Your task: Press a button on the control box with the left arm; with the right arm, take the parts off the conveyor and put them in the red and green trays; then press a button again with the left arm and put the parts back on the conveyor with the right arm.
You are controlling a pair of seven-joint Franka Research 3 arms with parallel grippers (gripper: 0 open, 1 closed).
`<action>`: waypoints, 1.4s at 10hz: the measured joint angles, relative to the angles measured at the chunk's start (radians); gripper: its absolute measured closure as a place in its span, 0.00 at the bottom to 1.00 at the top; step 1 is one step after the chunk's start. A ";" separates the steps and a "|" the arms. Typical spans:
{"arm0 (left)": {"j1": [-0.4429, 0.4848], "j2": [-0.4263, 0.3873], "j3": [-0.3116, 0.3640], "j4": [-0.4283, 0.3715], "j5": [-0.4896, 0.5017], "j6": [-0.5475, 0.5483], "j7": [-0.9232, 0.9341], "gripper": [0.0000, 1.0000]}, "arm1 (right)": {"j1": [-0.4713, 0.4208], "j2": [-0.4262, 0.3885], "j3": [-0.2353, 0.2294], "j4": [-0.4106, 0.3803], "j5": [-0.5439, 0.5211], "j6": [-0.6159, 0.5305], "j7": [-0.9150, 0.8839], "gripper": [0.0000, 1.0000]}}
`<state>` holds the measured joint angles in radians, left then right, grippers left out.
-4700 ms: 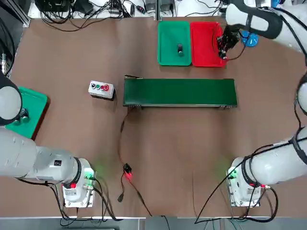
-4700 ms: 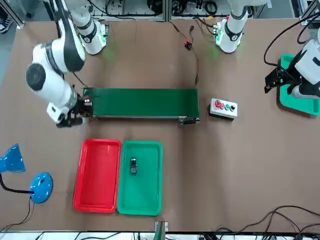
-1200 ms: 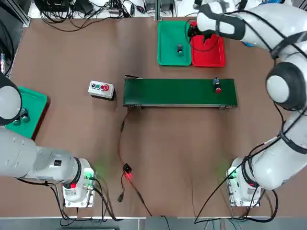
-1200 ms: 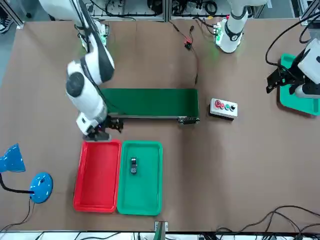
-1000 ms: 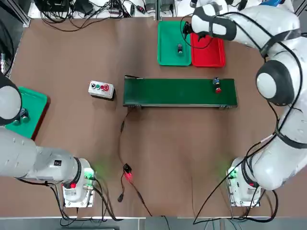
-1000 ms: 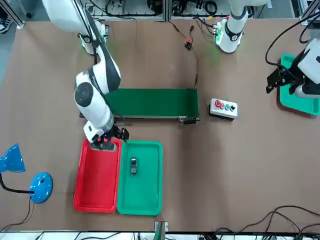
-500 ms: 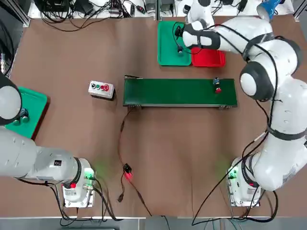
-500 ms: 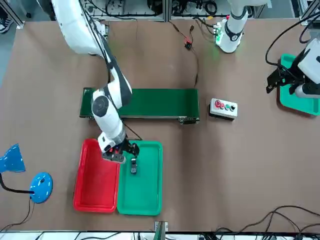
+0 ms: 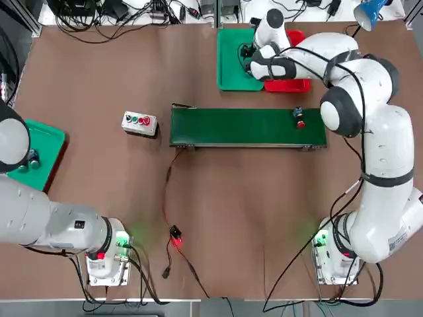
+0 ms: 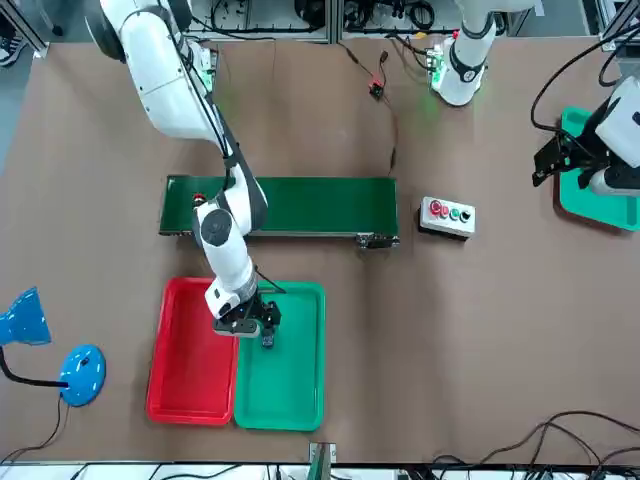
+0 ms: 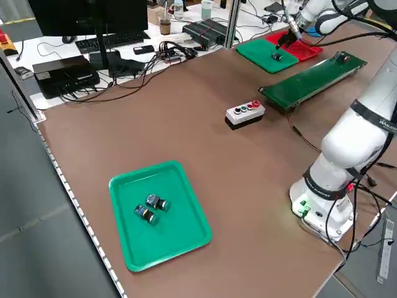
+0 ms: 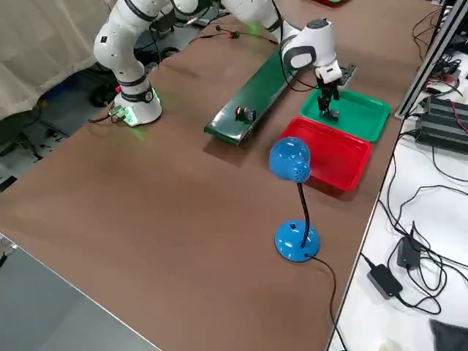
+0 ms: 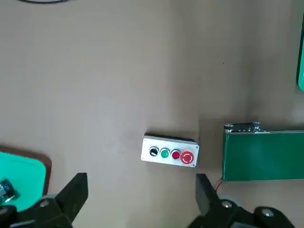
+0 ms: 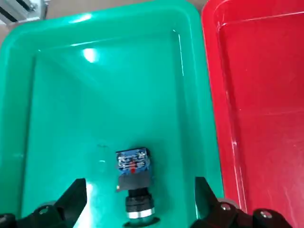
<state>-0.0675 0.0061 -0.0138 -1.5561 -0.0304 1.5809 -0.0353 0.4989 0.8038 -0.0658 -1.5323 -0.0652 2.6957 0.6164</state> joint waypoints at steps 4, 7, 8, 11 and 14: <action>0.000 0.000 -0.005 0.000 0.000 0.000 0.000 0.00 | 0.010 0.050 0.001 0.005 -0.002 0.001 0.000 0.00; -0.001 0.000 -0.006 0.000 0.000 0.000 0.000 0.00 | 0.016 0.056 0.001 0.010 -0.004 0.002 -0.001 0.00; -0.001 0.000 -0.007 0.000 0.000 0.000 0.000 0.00 | 0.017 0.056 0.001 0.017 -0.005 0.002 -0.001 0.00; -0.001 0.000 -0.007 0.000 0.000 0.000 0.000 0.00 | 0.018 0.057 0.001 0.026 -0.005 0.002 0.000 0.00; -0.005 0.000 -0.008 0.000 0.000 0.000 0.000 0.00 | 0.020 0.060 0.002 0.031 -0.005 0.002 0.000 0.00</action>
